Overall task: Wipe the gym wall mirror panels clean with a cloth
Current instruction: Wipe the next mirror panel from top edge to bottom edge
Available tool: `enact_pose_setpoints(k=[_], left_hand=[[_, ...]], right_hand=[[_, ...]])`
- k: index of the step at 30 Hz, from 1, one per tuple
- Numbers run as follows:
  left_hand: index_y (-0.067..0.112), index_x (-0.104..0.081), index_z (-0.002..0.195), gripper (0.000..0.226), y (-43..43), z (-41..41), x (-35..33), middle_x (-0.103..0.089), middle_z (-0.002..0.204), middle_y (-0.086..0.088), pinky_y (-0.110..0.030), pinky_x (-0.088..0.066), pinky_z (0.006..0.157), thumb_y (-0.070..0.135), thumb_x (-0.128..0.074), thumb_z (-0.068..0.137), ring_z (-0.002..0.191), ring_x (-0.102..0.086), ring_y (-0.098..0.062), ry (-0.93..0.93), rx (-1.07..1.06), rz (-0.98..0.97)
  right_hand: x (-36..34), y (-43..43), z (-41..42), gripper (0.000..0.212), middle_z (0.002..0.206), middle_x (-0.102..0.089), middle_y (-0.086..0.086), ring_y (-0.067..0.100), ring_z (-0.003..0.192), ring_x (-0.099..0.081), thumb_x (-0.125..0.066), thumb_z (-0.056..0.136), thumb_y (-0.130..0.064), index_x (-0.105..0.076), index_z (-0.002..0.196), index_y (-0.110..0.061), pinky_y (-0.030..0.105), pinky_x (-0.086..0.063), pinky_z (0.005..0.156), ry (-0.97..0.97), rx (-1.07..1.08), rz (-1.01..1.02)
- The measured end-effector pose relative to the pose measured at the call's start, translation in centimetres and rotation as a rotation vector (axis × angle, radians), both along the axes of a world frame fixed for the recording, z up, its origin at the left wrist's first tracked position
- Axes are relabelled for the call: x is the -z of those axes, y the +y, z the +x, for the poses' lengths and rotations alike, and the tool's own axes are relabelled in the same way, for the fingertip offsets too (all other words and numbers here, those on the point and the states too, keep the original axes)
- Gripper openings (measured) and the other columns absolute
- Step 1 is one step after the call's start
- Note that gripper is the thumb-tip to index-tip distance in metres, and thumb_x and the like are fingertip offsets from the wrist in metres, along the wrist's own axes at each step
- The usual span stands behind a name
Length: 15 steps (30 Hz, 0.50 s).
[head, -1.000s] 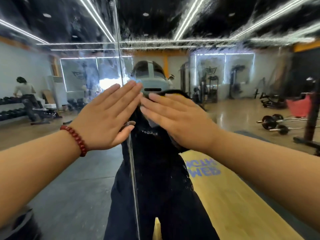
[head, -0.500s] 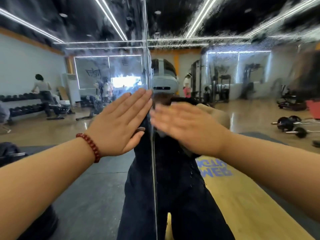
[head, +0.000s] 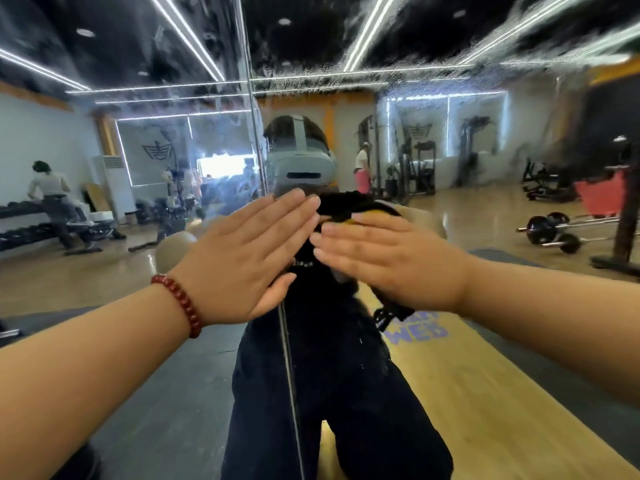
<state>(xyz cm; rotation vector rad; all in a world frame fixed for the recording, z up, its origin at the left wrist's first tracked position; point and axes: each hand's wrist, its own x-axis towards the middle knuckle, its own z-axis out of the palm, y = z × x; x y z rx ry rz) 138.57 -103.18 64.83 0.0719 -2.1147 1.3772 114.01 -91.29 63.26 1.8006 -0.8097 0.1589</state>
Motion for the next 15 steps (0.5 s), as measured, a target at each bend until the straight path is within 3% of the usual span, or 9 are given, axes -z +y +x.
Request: enact_pose_setpoints(k=[4,11,15], left_hand=[[-0.006,-0.034,0.148,0.068,0.3,-1.3,0.1,-0.028,0.157,-0.023,-0.046,-0.015,0.122,0.039,-0.036,0.097,0.147,-0.025,-0.035,0.037,-0.023,0.006],[-0.01,-0.035,0.146,0.071,1.0,-2.7,1.4,-0.027,0.156,-0.026,-0.048,-0.015,0.122,0.04,-0.041,0.095,0.146,-0.024,-0.038,0.129,-0.039,0.036],[-0.011,-0.035,0.146,0.074,1.7,-3.6,2.5,-0.026,0.156,-0.027,-0.052,-0.017,0.121,0.043,-0.04,0.094,0.146,-0.024,-0.04,0.195,-0.049,0.092]], right_hand=[[-3.7,0.1,-1.8,0.041,0.147,-0.048,0.017,0.032,0.138,-0.044,-0.032,0.105,-0.009,-0.051,0.14,0.001,0.05,-0.038,0.111,-0.275,-0.003,-0.13],[4.2,1.8,-4.0,0.043,0.15,-0.046,0.004,0.018,0.141,-0.041,-0.025,0.108,-0.012,-0.051,0.142,-0.009,0.035,-0.033,0.116,0.002,0.004,0.125],[2.0,2.4,-4.0,0.043,0.148,-0.049,0.01,0.025,0.14,-0.043,-0.026,0.107,-0.012,-0.053,0.14,-0.005,0.038,-0.034,0.115,-0.071,-0.011,0.1]])
